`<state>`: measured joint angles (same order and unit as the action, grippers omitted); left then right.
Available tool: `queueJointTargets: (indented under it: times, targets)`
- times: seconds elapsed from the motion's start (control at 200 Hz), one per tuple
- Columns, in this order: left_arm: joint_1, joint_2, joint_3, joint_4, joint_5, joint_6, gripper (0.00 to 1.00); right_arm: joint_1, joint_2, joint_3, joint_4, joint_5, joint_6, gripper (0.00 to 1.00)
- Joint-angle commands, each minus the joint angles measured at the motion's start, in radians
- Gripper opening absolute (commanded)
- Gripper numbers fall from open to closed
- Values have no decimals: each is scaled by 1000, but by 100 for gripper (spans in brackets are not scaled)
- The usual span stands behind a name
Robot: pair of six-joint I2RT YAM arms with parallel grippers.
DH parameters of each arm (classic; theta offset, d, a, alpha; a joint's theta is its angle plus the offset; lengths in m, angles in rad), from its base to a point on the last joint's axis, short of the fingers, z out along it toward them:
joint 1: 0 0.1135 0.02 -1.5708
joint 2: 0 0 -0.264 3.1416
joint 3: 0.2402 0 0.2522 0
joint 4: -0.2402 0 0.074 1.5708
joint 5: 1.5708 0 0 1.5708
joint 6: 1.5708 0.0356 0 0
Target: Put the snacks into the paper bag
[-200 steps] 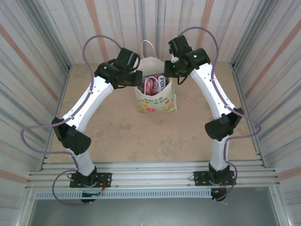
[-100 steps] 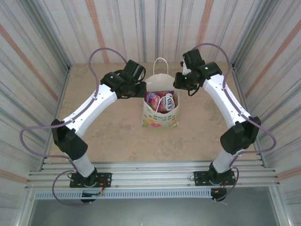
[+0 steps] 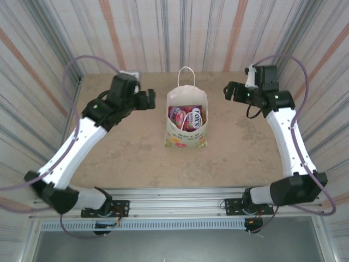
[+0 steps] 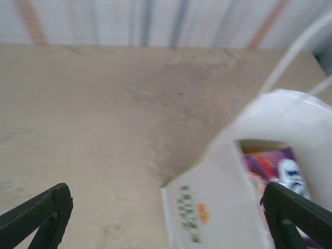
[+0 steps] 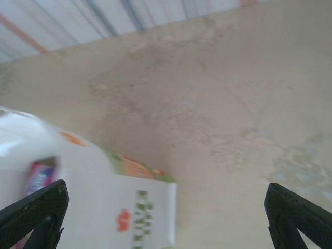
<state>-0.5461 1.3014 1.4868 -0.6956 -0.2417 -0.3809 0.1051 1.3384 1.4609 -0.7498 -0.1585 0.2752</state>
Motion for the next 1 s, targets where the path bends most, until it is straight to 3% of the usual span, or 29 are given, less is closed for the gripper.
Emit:
queueJointTargets:
  times: [0.0,0.19,0.351,0.496,0.581,0.636,0.766,0.862,0.952,0.992]
  targets:
    - [117,-127,-218,168,-67,33,99,-43,-96,-215,240,4,-53,99]
    - [291,-282,-642,529,-92,96,99,-81,-226,-630,687,18,-84,99]
    - [310,-269,-811,700,-114,191,99,-119,-208,-864,961,12,-123,99]
    - [311,-167,-862,761,-115,217,99,-143,-121,-953,1103,11,-153,99]
    - [310,-108,-919,903,-131,261,98,-150,-57,-1006,1229,11,-159,99]
    - [311,-88,-889,875,-131,285,99,-151,-22,-1022,1273,6,-179,99]
    - [316,-30,-1020,1268,-107,450,99,-152,45,-1042,1389,11,-218,99]
    - [343,-35,-1038,1325,-22,489,99,-167,107,-1056,1467,21,-216,99]
    - [366,-5,-1088,1478,-3,565,98,-173,236,-1114,1734,24,-203,99]
    - [381,14,-1096,1528,-31,576,99,-178,192,-1094,1638,27,-199,99]
